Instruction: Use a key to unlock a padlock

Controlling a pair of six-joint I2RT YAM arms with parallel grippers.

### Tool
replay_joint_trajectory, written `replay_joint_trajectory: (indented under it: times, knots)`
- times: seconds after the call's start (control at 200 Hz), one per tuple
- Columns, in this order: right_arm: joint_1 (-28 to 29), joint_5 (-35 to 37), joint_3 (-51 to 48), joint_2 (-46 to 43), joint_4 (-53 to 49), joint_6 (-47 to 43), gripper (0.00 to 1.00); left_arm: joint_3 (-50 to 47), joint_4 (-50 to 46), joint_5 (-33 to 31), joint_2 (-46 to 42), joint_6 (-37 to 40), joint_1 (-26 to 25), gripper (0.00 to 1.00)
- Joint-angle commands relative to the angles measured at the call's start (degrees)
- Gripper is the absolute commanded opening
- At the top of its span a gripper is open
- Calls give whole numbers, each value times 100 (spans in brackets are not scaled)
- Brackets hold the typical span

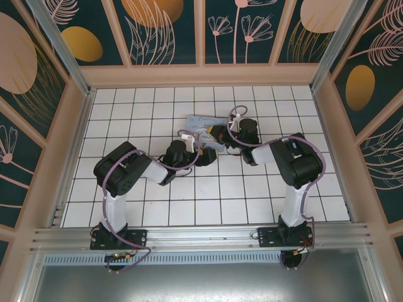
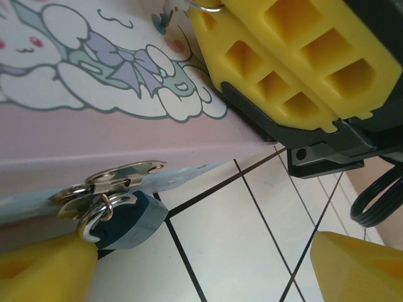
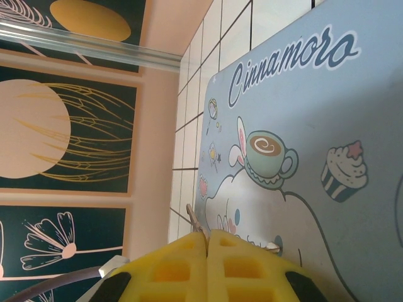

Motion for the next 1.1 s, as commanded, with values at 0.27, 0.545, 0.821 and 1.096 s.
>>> replay_joint_trajectory:
  times: [0.27, 0.545, 0.821, 1.096]
  knots:
    - [-12, -110, -117, 125, 248, 89, 0, -335, 1451, 79, 29, -968, -42, 86]
    - [-12, -125, -152, 133, 313, 115, 0, -235, 1257, -98, 218, -1179, -42, 87]
    - [-12, -131, -170, 129, 337, 130, 0, -322, 883, -417, 283, -1277, -36, 86]
    - [-21, -125, -187, 132, 342, 133, 0, -61, -72, -763, 284, -1105, -43, 71]
